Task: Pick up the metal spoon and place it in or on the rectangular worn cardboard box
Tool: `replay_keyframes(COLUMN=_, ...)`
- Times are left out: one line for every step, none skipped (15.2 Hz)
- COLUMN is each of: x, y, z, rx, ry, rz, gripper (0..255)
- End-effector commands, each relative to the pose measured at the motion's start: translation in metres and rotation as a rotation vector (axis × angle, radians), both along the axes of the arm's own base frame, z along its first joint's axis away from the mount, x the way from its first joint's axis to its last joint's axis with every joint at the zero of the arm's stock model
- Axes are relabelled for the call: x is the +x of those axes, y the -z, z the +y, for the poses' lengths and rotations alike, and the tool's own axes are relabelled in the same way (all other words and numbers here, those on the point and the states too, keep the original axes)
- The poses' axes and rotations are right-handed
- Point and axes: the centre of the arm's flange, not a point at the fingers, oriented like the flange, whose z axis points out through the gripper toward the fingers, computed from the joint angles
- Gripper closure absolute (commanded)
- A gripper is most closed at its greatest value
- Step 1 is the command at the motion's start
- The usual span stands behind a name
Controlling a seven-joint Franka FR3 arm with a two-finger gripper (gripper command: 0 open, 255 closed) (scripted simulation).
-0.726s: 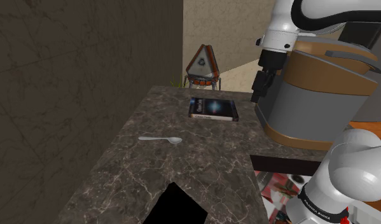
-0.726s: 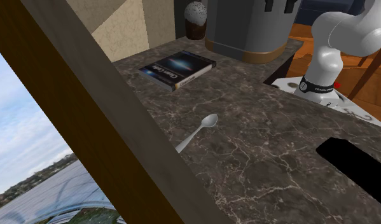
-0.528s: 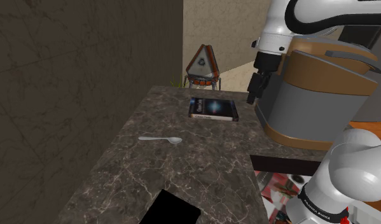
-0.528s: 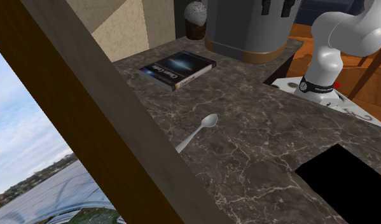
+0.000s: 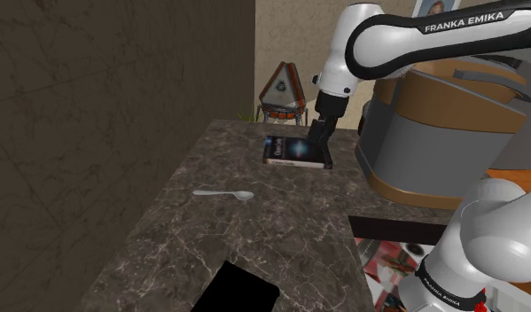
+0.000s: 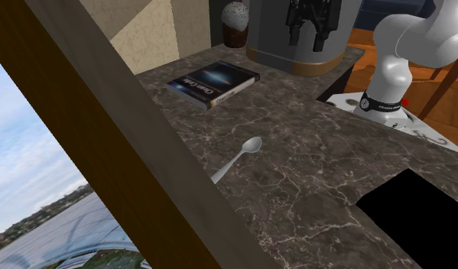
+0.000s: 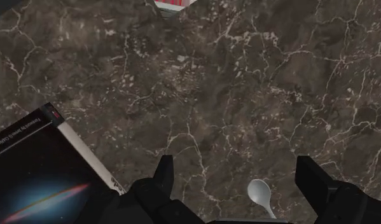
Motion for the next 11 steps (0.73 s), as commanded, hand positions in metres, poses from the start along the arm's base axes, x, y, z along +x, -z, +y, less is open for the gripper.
replay_keyframes(x=0.017, y=0.015, z=0.013, rx=0.003, ry=-0.023, rz=-0.016, gripper=0)
replay_keyframes(x=0.026, y=0.021, z=0.020, rx=0.004, ry=-0.035, rz=-0.023, gripper=0)
replay_keyframes(x=0.034, y=0.028, z=0.026, rx=0.005, ry=-0.046, rz=-0.030, gripper=0)
replay_keyframes(x=0.043, y=0.034, z=0.033, rx=0.006, ry=-0.058, rz=-0.037, gripper=0)
replay_keyframes(x=0.051, y=0.040, z=0.040, rx=0.007, ry=-0.069, rz=-0.044, gripper=0)
replay_keyframes(x=0.060, y=0.046, z=0.047, rx=0.009, ry=-0.081, rz=-0.051, gripper=0)
replay_keyframes(x=0.068, y=0.052, z=0.054, rx=0.010, ry=-0.092, rz=-0.057, gripper=0)
replay_keyframes(x=0.077, y=0.058, z=0.061, rx=0.011, ry=-0.104, rz=-0.064, gripper=0)
replay_keyframes(x=0.085, y=0.064, z=0.068, rx=0.012, ry=-0.115, rz=-0.071, gripper=0)
replay_keyframes(x=0.093, y=0.070, z=0.076, rx=0.013, ry=-0.126, rz=-0.078, gripper=0)
replay_keyframes(x=0.102, y=0.076, z=0.083, rx=0.014, ry=-0.138, rz=-0.085, gripper=0)
